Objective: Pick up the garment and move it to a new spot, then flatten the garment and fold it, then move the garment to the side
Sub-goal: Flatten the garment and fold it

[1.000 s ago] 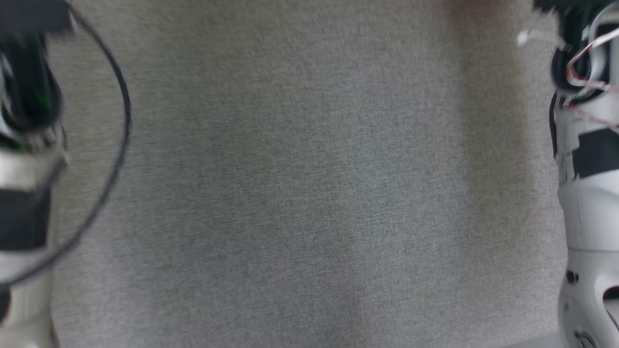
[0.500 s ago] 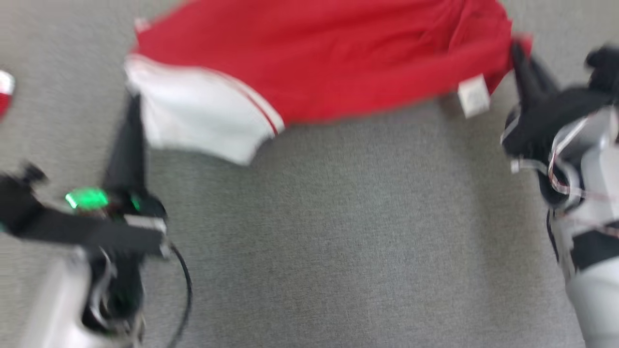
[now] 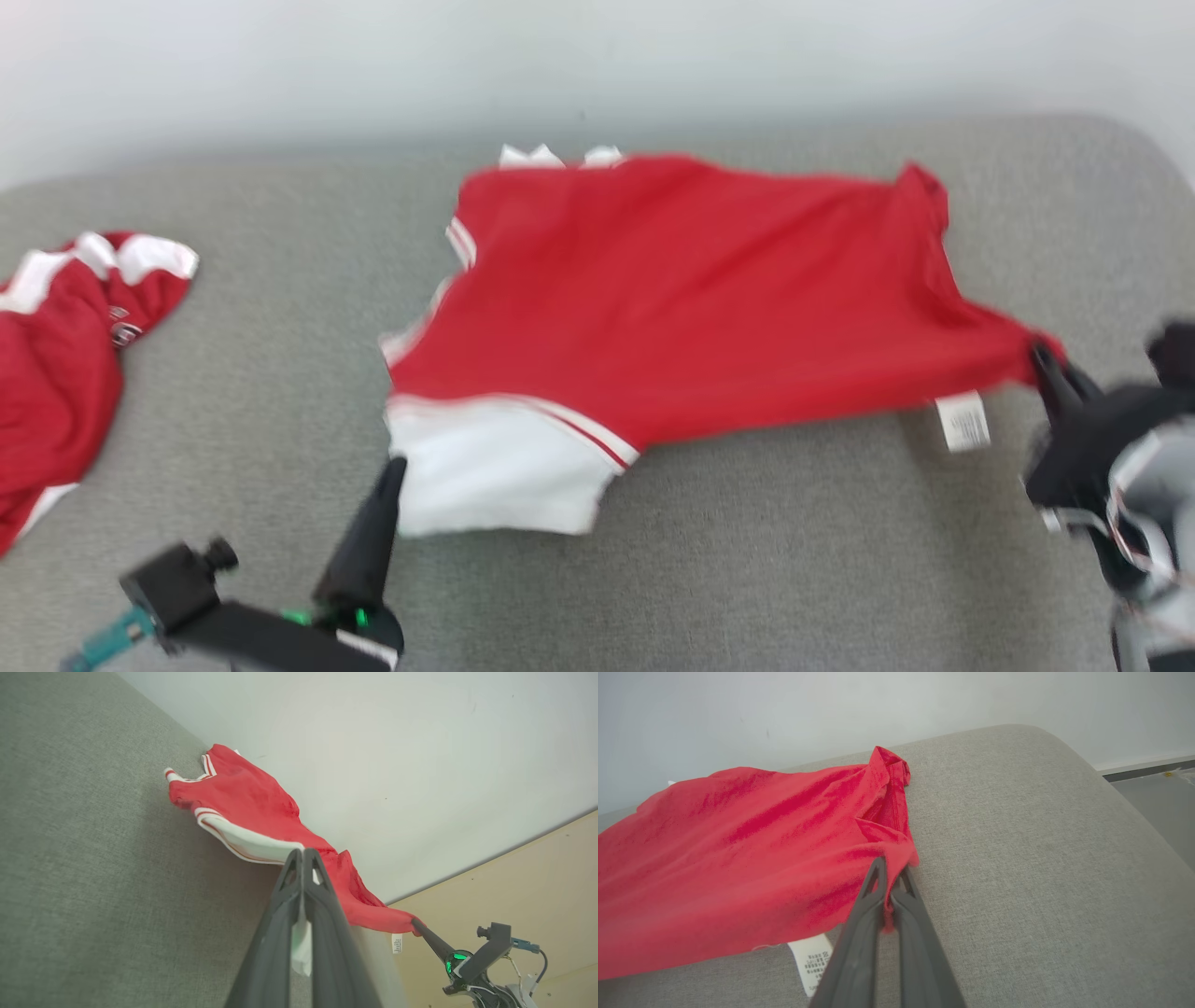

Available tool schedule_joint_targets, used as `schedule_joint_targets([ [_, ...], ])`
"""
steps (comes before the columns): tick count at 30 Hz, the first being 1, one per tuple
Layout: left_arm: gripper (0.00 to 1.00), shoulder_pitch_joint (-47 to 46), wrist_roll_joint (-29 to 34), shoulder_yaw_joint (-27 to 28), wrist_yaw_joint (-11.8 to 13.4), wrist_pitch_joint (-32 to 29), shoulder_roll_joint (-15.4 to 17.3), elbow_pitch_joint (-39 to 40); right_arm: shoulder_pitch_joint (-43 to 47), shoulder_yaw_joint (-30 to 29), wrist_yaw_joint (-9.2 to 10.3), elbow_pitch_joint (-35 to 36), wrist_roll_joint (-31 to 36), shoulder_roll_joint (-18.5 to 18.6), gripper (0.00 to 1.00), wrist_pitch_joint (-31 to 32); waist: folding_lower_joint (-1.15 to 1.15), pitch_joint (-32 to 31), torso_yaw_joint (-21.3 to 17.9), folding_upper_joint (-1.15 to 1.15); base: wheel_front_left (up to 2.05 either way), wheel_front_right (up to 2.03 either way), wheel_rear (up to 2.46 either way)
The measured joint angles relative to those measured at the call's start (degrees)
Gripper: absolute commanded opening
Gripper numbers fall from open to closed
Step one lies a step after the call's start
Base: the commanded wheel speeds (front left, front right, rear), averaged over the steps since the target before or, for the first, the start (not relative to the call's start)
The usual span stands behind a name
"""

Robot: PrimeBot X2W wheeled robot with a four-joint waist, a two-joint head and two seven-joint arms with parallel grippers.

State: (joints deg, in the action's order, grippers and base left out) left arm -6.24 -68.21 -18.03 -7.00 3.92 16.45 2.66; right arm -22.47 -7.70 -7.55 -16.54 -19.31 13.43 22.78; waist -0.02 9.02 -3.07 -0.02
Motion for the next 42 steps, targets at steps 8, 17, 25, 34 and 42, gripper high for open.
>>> schedule_joint_targets([
  [8,0.0,8.54,-3.48,-2.45,-0.07,-2.86,0.97,-0.03,13.43,-8.31,0.0,7.21,2.18,-6.09,0.0,2.42,0.01,-5.83,1.44,0.0,0.0,0.0,0.0],
  [17,0.0,16.07,-6.91,-4.3,-0.09,-6.46,3.12,0.11,18.79,-13.26,0.0,6.56,3.88,-8.9,0.0,1.6,0.01,-8.97,2.08,0.01,0.0,0.0,0.0],
  [25,0.0,19.7,-8.02,-5.81,1.33,-9.57,4.93,0.44,21.99,-14.78,0.0,4.1,5.83,-9.87,0.0,2.91,0.02,-9.23,1.62,0.02,0.0,0.0,0.0],
  [34,0.0,20.57,-8.59,-5.1,2.15,-9.53,5.91,1.69,22.55,-14.59,0.0,3.46,6.11,-10.2,0.0,1.75,0.02,-8.76,0.67,0.02,0.0,0.0,0.0],
  [42,0.0,14.96,-4.16,-4.04,2.38,-4.48,3.23,1.07,20.62,-12.8,0.0,5.19,4.04,-10.31,0.0,-0.62,0.02,-7.75,0.26,0.02,0.0,0.0,0.0],
])
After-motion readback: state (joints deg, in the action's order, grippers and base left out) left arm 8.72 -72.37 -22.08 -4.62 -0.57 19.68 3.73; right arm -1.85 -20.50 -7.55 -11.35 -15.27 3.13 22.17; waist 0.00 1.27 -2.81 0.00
